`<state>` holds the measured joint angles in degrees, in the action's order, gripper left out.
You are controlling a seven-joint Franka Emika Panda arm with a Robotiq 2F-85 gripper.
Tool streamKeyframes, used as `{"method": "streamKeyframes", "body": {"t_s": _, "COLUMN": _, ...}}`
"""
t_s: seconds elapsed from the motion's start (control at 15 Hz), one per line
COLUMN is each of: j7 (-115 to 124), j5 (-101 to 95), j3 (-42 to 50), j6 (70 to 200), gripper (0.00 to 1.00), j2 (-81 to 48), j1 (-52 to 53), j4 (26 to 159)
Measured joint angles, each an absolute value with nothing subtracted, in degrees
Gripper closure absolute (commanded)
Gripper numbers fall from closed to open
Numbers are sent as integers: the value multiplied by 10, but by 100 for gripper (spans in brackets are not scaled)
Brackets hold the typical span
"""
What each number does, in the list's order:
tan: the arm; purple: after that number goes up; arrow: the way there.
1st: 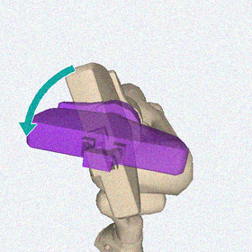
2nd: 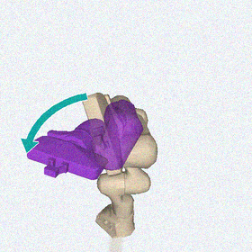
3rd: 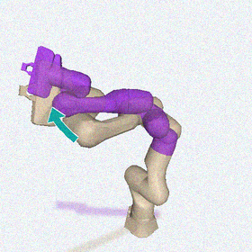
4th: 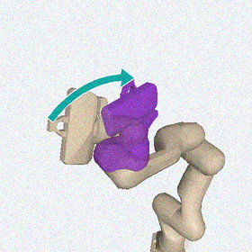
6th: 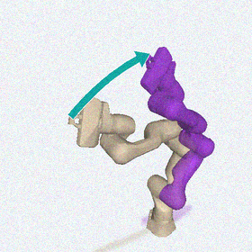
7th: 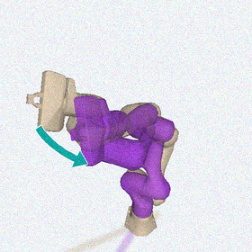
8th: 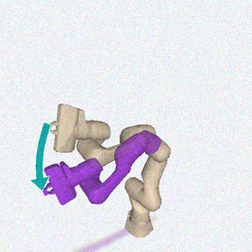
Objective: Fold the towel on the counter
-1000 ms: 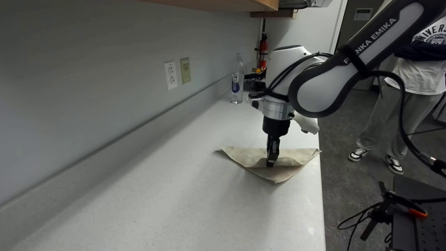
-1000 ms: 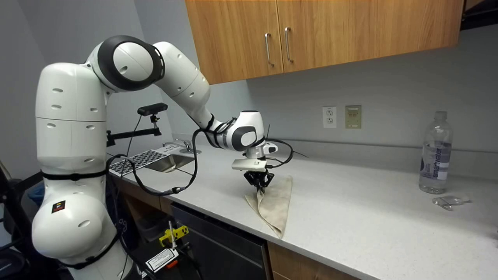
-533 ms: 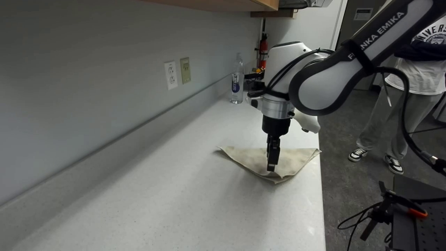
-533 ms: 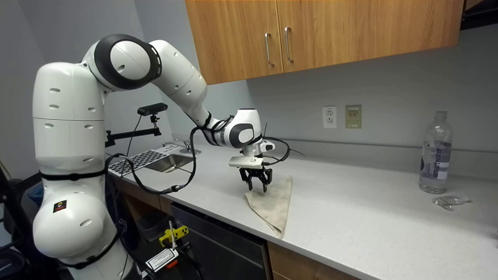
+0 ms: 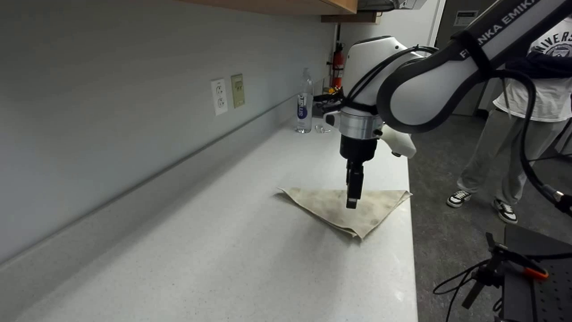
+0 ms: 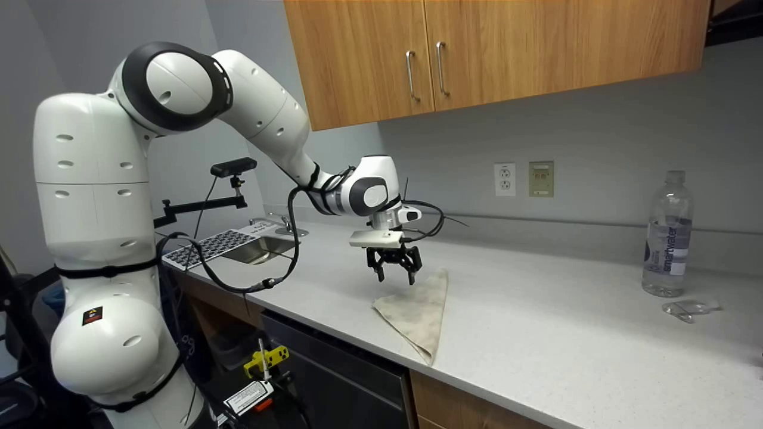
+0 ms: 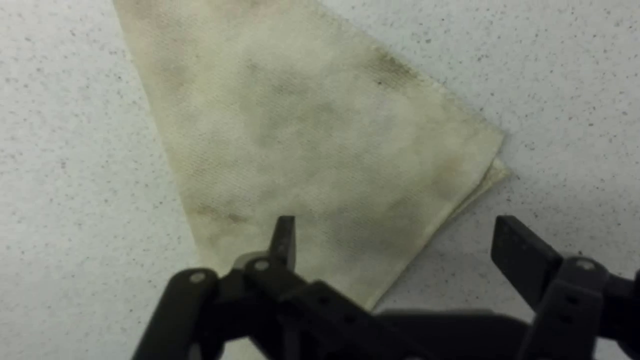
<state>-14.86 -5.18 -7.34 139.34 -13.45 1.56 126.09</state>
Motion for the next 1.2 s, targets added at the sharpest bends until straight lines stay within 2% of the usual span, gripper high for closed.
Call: {"method": "streamKeyframes", "body": {"t_s": 1.2, "j7": -177, "j5": -117, "j3": -2, "j6": 1396, "gripper": 0, "j2": -69, "j1": -2, "j4": 1333}}
